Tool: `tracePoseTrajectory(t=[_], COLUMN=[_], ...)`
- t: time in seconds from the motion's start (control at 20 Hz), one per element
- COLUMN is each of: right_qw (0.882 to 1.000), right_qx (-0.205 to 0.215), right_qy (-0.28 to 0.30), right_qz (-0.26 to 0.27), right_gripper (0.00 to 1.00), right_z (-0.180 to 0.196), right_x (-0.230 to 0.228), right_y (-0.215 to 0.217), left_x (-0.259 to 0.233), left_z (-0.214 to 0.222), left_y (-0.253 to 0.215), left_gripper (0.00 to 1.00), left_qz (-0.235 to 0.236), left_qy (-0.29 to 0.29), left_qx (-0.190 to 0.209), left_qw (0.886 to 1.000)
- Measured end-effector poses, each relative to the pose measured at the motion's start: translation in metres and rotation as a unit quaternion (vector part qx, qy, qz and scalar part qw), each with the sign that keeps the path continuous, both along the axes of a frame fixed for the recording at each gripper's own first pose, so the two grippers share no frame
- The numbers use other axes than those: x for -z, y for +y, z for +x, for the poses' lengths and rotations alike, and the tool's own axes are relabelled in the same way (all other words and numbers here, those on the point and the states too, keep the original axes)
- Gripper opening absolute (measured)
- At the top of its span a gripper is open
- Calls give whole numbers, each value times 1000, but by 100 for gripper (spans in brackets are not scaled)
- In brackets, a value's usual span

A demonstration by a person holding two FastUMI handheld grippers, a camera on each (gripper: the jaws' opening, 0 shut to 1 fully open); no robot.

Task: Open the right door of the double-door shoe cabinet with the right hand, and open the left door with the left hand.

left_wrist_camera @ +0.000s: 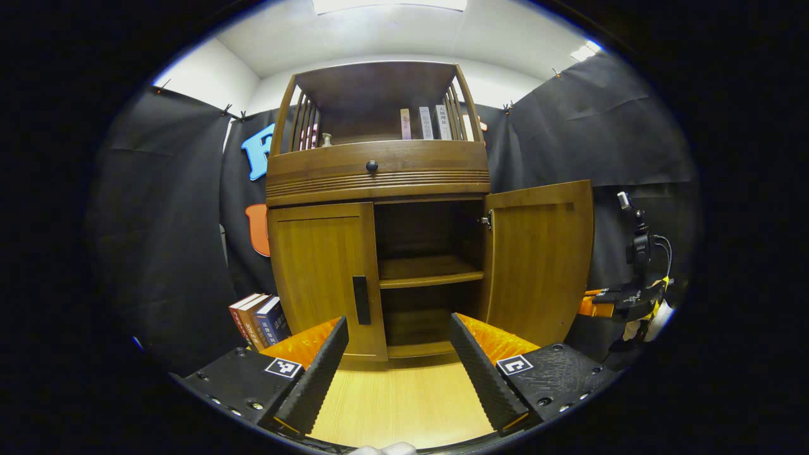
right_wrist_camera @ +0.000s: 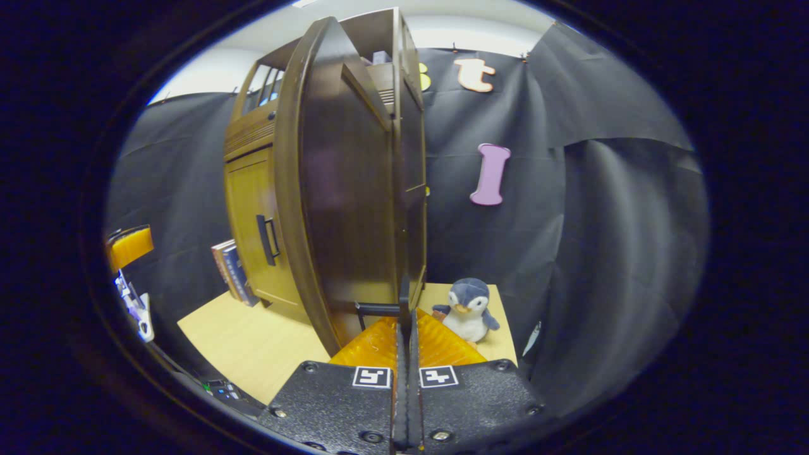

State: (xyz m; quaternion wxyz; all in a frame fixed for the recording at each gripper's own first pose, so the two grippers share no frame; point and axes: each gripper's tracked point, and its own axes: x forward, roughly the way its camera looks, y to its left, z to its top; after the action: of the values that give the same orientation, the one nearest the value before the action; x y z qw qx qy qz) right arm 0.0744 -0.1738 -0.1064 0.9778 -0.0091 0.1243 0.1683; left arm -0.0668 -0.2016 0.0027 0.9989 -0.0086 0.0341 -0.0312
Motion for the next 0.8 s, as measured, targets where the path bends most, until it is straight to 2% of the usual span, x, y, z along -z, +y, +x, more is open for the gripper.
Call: tracePoseTrajectory(t=[0.25,0.35,0.4,0.45,0.5,0.55,0.6,0.7,0.8], right_qw=[998,997,997,996,995,996,996,998,999], right_qx=[-57,-71,-81,-89,-93,-88,-83,-63,-34], right_qy=[-8,-5,-4,-4,-7,-10,-14,-14,-24], right_qz=[-17,-21,-18,-15,-17,-21,-23,-19,-11], right_gripper=[5,6,6,11,11,17,23,52,82], right_z=[0,0,-2,-5,-8,-8,-10,-18,-28], right_x=[3,3,4,3,2,3,1,0,-11], right_y=[-3,-5,-5,-4,-7,-15,-24,-39,-55], left_x=[-4,-4,-5,-7,-9,-11,-13,-16,-20], left_z=[-27,-32,-34,-34,-32,-29,-27,-28,-23], left_y=[-21,-27,-28,-26,-24,-23,-25,-27,-22], left_gripper=[96,100,96,96,96,100,96,100,96], left_qz=[3,2,4,9,14,16,15,16,21], left_qy=[2,7,8,6,3,1,1,1,-4], left_qx=[-56,-64,-67,-71,-76,-78,-78,-76,-75], left_qw=[998,998,998,997,997,997,997,997,997])
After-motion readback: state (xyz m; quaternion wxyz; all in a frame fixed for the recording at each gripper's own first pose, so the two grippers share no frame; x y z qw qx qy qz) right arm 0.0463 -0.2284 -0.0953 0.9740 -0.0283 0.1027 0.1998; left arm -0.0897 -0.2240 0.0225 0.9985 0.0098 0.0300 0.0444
